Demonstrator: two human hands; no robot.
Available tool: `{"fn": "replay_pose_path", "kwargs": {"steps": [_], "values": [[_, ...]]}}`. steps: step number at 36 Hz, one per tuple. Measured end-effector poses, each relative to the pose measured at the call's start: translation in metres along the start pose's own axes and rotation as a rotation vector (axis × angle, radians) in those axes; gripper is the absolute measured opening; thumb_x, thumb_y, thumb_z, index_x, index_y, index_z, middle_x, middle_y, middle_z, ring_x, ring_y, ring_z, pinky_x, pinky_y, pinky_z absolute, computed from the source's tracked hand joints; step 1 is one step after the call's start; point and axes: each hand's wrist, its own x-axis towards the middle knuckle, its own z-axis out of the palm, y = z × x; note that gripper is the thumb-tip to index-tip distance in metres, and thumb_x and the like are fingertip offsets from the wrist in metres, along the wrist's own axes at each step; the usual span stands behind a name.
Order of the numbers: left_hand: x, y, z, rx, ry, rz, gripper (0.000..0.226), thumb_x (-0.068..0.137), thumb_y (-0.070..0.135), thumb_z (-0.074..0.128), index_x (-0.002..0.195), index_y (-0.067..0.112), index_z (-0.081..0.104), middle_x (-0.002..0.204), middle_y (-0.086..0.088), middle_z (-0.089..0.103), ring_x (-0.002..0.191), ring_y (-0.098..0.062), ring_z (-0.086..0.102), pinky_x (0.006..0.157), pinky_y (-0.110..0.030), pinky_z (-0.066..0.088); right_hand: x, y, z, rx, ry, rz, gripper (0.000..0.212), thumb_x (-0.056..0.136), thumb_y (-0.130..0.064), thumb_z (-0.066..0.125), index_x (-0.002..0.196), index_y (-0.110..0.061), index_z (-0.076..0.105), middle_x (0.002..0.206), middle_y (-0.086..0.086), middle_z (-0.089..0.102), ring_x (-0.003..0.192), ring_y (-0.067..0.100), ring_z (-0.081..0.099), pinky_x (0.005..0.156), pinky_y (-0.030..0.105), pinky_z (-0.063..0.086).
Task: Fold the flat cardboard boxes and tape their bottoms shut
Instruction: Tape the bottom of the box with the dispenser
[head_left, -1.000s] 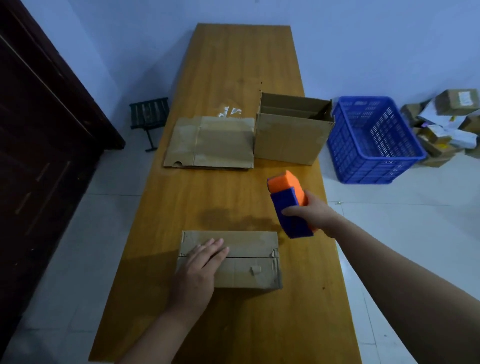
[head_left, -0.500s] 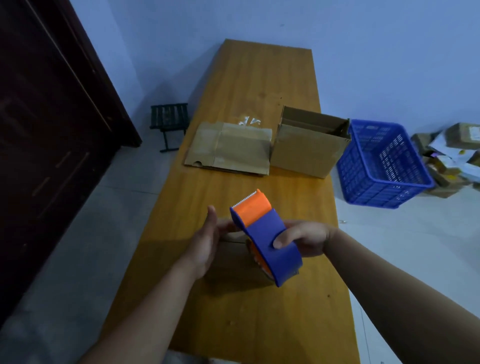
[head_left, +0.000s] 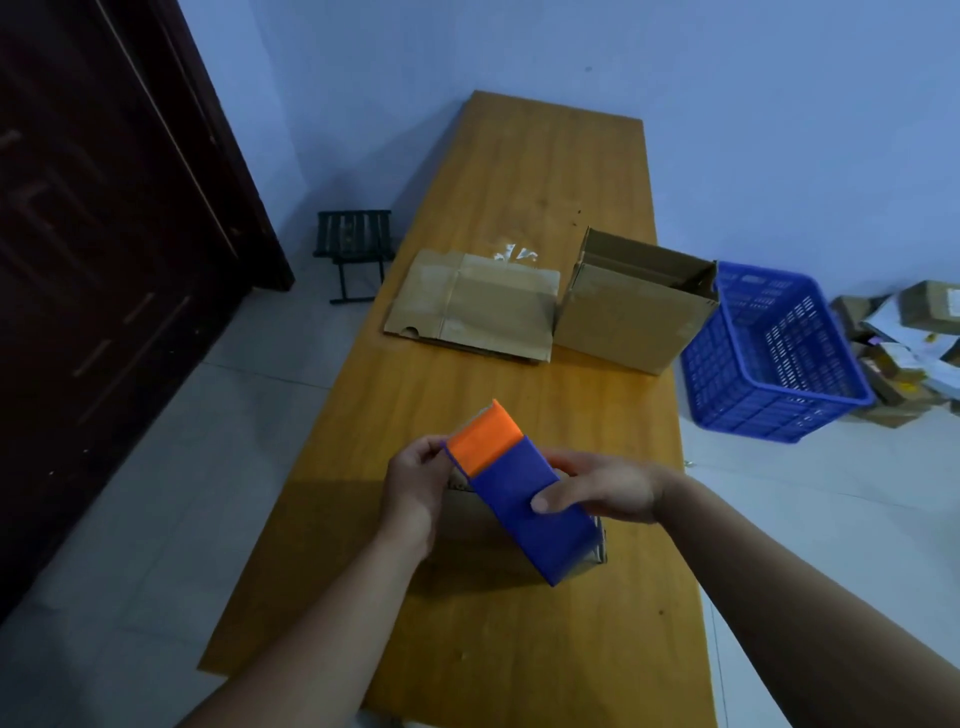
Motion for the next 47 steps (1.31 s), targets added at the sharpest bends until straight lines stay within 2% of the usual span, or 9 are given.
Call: {"fn": "replay_pose_path", "kwargs": {"steps": [4, 10, 14, 19, 22, 29, 34, 38, 47], "values": [[-0.001, -0.001, 0.003, -0.075, 0.067, -0.001, 0.021, 0.091, 0.006, 0.051, 0.072, 0.014, 0.058, 0.069, -0.004, 0.059, 0.073, -0.021, 0.055, 0.070, -0.033, 0.044, -0.006, -0.003, 0.006, -0.218, 0.209, 0.036, 0.060, 0.064, -0.066, 0.061, 0.121, -0.055, 0.048, 0.126, -0.002, 0.044, 0.112, 0.020, 0.052, 0.098, 0.039, 0.044], [0.003, -0.008, 0.001, -0.060, 0.065, 0.034, 0.009, 0.091, 0.016, 0.060, 0.086, 0.012, 0.066, 0.082, -0.005, 0.069, 0.086, -0.020, 0.064, 0.080, -0.033, 0.049, -0.015, 0.004, 0.021, -0.220, 0.495, -0.026, 0.053, 0.081, -0.056, 0.043, 0.130, -0.035, 0.047, 0.113, -0.009, 0.060, 0.102, 0.007, 0.058, 0.096, 0.039, 0.045], [0.004, -0.008, 0.001, -0.079, 0.075, 0.033, 0.006, 0.086, 0.018, 0.065, 0.089, 0.013, 0.067, 0.089, -0.008, 0.069, 0.091, -0.023, 0.063, 0.086, -0.038, 0.048, -0.009, 0.013, 0.043, -0.376, 0.653, -0.101, 0.033, 0.091, -0.053, 0.031, 0.118, -0.070, 0.023, 0.118, -0.021, 0.050, 0.111, 0.007, 0.048, 0.105, 0.049, 0.033], [-0.001, -0.006, 0.003, -0.038, 0.107, 0.053, 0.005, 0.082, 0.012, 0.069, 0.082, 0.010, 0.064, 0.078, -0.006, 0.064, 0.076, -0.019, 0.057, 0.069, -0.030, 0.043, -0.008, 0.031, 0.060, -0.717, 0.830, -0.193, 0.088, 0.066, -0.082, 0.053, 0.136, -0.053, 0.007, 0.120, -0.034, 0.036, 0.106, -0.011, 0.039, 0.101, 0.030, 0.017], [-0.003, -0.005, 0.007, 0.001, 0.155, 0.081, 0.008, 0.084, 0.007, 0.066, 0.077, 0.011, 0.062, 0.071, -0.003, 0.061, 0.068, -0.016, 0.054, 0.061, -0.025, 0.040, -0.007, 0.039, 0.059, -0.760, 0.917, -0.195, 0.077, 0.072, -0.067, 0.064, 0.129, -0.044, 0.019, 0.115, -0.027, 0.043, 0.104, -0.003, 0.044, 0.098, 0.033, 0.023], [-0.015, 0.000, 0.004, 0.111, 0.196, 0.105, 0.006, 0.086, 0.018, 0.066, 0.082, 0.015, 0.065, 0.085, -0.002, 0.067, 0.082, -0.015, 0.062, 0.069, -0.025, 0.046, -0.006, 0.046, 0.059, -0.495, 0.995, -0.170, 0.042, 0.085, -0.032, 0.067, 0.114, -0.036, 0.035, 0.104, -0.013, 0.051, 0.090, 0.001, 0.054, 0.070, 0.015, 0.046], [-0.033, 0.002, -0.004, 0.421, 0.330, 0.252, 0.013, 0.090, 0.025, 0.061, 0.081, 0.017, 0.060, 0.080, 0.007, 0.061, 0.074, -0.008, 0.055, 0.055, -0.024, 0.037, -0.002, 0.053, 0.068, -0.441, 1.029, -0.218, 0.053, 0.081, -0.042, 0.070, 0.114, -0.050, 0.030, 0.106, -0.027, 0.052, 0.098, -0.015, 0.051, 0.072, 0.005, 0.044], [-0.031, -0.002, -0.013, 0.332, 0.401, 0.166, 0.012, 0.091, 0.024, 0.060, 0.082, 0.016, 0.057, 0.081, 0.006, 0.059, 0.078, -0.014, 0.056, 0.059, -0.027, 0.041, 0.007, 0.050, 0.071, -0.563, 1.040, -0.149, 0.060, 0.072, -0.065, 0.064, 0.116, -0.047, 0.028, 0.102, -0.020, 0.056, 0.090, -0.001, 0.057, 0.071, 0.020, 0.051], [-0.019, -0.006, -0.025, 0.025, 0.420, -0.151, 0.010, 0.092, 0.022, 0.059, 0.085, 0.017, 0.055, 0.097, -0.010, 0.062, 0.091, -0.028, 0.060, 0.084, -0.047, 0.053, 0.025, 0.034, 0.078, -0.610, 1.022, -0.162, 0.049, 0.086, -0.036, 0.065, 0.125, -0.026, 0.038, 0.103, -0.018, 0.048, 0.090, -0.003, 0.048, 0.066, 0.009, 0.038]]}}
